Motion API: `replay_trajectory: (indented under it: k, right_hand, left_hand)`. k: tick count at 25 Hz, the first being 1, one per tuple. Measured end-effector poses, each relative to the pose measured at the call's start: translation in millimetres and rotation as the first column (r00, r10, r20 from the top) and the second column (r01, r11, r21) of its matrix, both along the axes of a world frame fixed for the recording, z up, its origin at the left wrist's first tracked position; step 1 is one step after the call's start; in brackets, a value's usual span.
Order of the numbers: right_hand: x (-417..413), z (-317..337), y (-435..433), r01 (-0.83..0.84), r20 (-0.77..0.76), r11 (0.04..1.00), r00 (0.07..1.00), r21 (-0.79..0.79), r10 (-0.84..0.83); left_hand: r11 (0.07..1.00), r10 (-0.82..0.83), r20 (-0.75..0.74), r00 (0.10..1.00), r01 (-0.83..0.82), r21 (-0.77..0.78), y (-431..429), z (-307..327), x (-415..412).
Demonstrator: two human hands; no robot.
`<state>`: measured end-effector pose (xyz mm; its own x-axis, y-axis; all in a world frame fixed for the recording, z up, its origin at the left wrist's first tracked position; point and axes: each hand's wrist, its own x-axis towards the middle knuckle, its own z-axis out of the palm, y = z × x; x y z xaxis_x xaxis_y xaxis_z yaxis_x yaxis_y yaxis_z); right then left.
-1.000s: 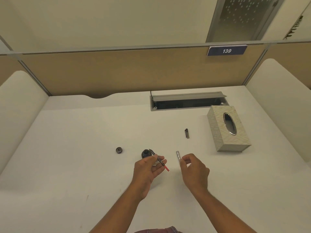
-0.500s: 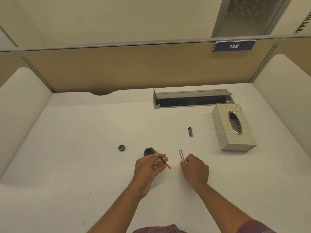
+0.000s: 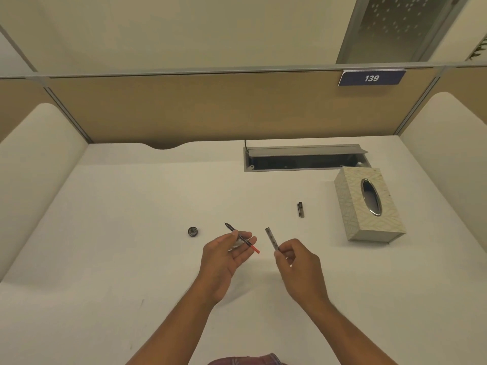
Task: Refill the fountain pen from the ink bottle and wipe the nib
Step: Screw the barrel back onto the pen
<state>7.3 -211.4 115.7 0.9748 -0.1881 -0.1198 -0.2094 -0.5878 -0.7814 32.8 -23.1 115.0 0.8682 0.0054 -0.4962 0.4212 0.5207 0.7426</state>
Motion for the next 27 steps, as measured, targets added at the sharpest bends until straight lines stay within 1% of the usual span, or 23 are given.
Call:
replay_trajectory:
  k: [2,5,10,19,27]
  right_hand:
    - [-8.0,10.8,4.6,-0.062,0.013,0.998,0.998,0.014,0.062]
    - [-13.8,17.4,11.7,-0.142,0.004,0.989,0.99,-0.036,0.142]
    - [-16.5,23.9,18.9,-0.206,-0.009,0.977,0.979,-0.054,0.206]
    - [-22.0,32.8,24.0,-0.211,-0.036,0.976,0.977,-0.056,0.209]
    - [-23.1,35.4,26.2,-0.193,-0.024,0.981,0.981,-0.022,0.192]
  left_hand:
    - [0.998,0.044,0.007,0.999,-0.044,-0.036,6.6,3.0,5.3]
    - [0.992,0.11,0.02,0.994,-0.108,-0.068,17.4,9.7,12.1]
    - [0.991,0.123,0.037,0.992,-0.121,-0.053,22.7,17.3,11.2]
    - [0.995,0.094,0.033,0.995,-0.093,-0.029,21.8,17.5,2.5]
    - [0.997,0.052,0.053,0.997,-0.054,0.049,26.9,10.5,2.1]
